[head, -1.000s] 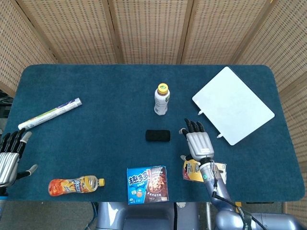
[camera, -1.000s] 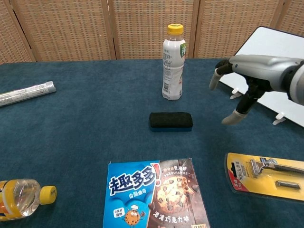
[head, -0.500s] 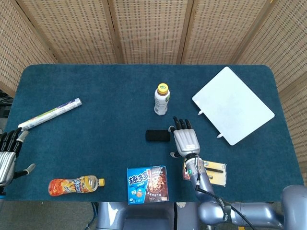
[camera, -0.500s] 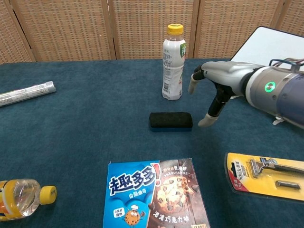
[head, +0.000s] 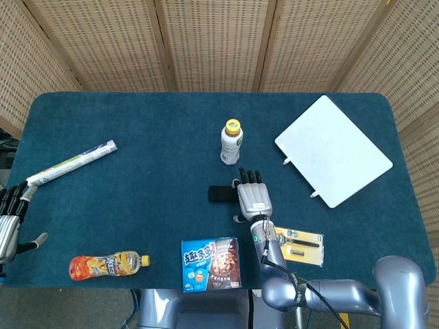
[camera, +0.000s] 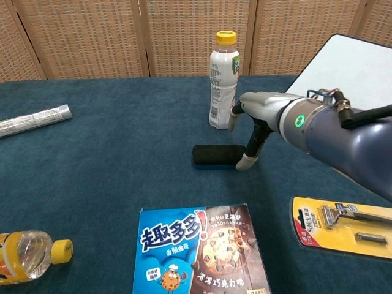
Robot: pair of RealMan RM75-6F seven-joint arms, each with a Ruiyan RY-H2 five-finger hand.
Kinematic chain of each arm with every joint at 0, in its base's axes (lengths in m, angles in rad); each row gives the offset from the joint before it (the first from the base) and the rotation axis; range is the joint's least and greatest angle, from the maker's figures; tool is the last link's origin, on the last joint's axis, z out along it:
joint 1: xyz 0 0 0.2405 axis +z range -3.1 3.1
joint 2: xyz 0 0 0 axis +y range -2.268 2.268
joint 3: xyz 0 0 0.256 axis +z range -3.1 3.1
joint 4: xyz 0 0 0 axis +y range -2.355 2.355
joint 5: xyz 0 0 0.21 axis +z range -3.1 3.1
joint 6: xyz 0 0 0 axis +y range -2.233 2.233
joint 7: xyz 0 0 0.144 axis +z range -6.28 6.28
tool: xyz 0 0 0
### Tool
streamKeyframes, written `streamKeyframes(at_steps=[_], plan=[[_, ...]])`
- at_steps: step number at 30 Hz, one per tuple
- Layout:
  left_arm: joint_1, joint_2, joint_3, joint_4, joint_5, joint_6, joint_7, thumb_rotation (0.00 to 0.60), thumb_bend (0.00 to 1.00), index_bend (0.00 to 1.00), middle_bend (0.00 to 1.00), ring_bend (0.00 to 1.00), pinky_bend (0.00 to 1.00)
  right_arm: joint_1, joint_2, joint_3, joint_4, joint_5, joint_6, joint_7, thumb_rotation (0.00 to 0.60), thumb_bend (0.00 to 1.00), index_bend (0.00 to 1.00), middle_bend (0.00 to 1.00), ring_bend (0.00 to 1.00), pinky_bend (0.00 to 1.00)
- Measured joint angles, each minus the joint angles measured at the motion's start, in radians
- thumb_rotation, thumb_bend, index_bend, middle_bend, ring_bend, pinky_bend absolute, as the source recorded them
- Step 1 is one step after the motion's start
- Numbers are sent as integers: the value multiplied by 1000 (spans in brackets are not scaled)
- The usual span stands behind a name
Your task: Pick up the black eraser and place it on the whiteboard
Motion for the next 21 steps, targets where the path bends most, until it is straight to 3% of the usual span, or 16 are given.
streamKeyframes(at_steps=[21], plan=[[-13,-11,-8,23,-39,-38,3,600,178,0,0,0,0,55,-78,1,196,-23,-83,99,600,53,276,0,0,0]])
